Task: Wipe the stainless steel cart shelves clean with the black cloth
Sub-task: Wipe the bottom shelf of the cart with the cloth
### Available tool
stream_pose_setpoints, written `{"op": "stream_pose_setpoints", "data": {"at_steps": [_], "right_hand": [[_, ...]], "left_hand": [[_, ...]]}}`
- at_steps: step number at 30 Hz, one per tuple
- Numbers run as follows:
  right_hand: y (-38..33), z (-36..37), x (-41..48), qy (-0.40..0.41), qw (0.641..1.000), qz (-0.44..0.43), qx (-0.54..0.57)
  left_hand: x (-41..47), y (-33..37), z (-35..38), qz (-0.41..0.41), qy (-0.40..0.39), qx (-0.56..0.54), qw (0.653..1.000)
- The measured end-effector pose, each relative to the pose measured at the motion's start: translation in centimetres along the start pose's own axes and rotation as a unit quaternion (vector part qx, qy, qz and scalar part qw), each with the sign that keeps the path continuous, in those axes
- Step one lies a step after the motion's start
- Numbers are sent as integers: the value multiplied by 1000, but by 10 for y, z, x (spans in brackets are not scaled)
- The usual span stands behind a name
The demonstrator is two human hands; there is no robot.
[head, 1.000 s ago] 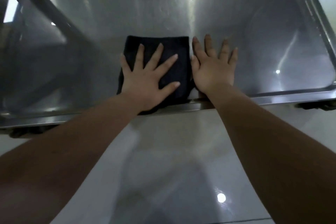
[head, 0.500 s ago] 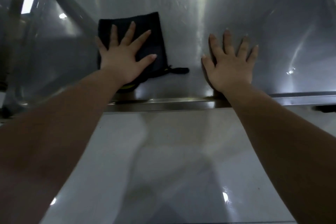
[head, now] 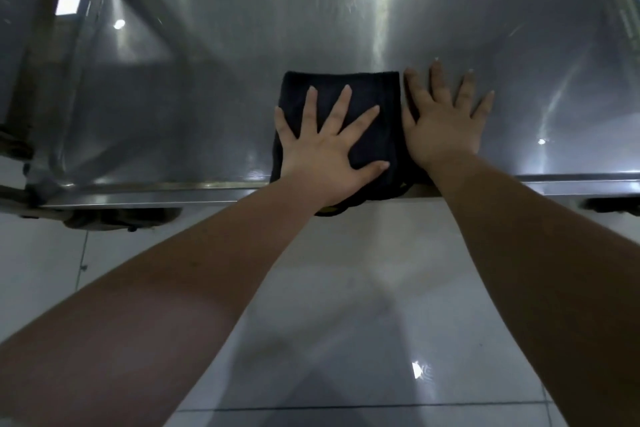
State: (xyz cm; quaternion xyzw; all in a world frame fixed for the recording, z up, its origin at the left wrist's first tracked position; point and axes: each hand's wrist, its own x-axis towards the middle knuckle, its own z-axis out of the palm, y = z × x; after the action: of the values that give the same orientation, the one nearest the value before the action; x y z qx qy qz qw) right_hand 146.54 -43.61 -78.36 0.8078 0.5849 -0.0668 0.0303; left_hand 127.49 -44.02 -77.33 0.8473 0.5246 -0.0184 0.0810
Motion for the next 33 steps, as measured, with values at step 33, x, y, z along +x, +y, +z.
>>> {"op": "stream_pose_setpoints", "data": {"at_steps": [33], "right_hand": [[-84, 0, -45, -37, 997, -62, 25]], "left_hand": [[-21, -68, -14, -131, -38, 34, 990]]}}
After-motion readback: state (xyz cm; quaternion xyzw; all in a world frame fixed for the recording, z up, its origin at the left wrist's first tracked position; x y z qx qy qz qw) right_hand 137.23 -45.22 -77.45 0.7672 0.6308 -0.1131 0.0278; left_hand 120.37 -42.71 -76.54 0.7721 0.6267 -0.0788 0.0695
